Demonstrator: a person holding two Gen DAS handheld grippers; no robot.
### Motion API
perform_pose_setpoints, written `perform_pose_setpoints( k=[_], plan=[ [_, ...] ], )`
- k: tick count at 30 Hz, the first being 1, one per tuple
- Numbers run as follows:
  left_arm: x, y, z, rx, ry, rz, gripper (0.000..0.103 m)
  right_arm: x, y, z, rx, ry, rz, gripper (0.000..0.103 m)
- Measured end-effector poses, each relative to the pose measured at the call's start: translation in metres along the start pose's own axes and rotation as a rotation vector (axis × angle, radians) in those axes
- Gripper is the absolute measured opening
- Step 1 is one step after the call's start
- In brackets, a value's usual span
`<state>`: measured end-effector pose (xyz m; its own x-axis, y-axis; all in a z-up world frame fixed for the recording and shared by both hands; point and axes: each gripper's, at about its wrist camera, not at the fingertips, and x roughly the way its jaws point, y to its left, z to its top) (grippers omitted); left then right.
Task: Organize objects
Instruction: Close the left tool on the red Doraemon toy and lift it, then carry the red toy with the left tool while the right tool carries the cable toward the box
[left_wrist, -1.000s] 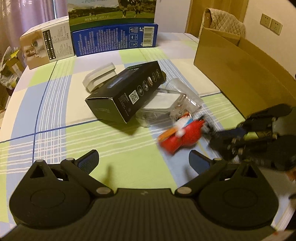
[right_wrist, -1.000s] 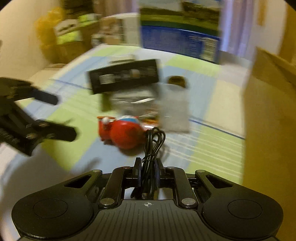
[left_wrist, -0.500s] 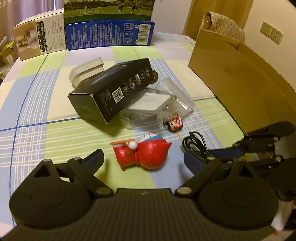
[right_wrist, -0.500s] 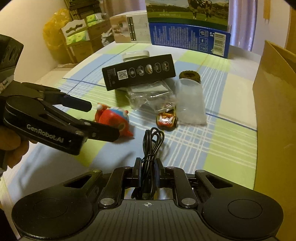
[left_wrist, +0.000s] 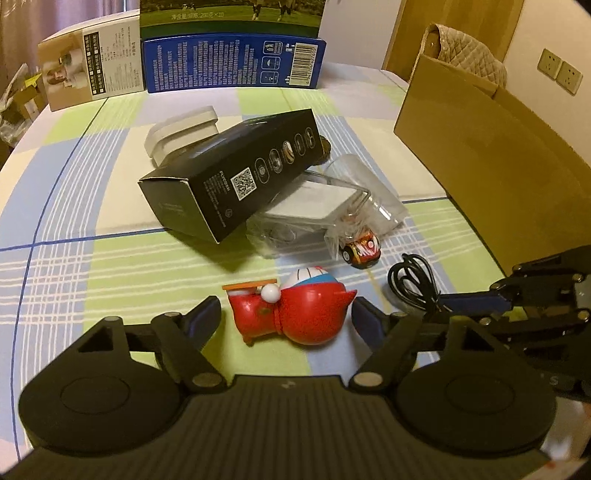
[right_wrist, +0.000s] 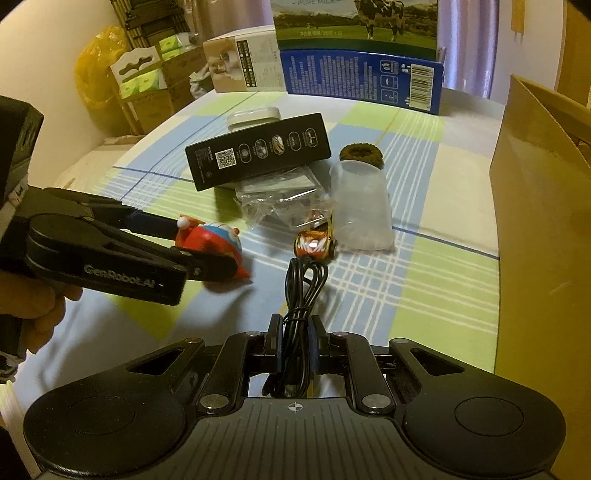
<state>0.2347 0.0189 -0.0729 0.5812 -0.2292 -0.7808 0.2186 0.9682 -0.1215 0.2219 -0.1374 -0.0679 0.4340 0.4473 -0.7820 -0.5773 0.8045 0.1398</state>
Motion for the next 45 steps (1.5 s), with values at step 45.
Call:
perform_pose_setpoints(
  k=[45],
  plan=[
    [-0.017, -0.014, 0.011, -0.013, -0.035, 0.072, 0.065, -0.02, -0.014, 0.013, 0.09, -0.088, -0.054, 0.011]
  ],
)
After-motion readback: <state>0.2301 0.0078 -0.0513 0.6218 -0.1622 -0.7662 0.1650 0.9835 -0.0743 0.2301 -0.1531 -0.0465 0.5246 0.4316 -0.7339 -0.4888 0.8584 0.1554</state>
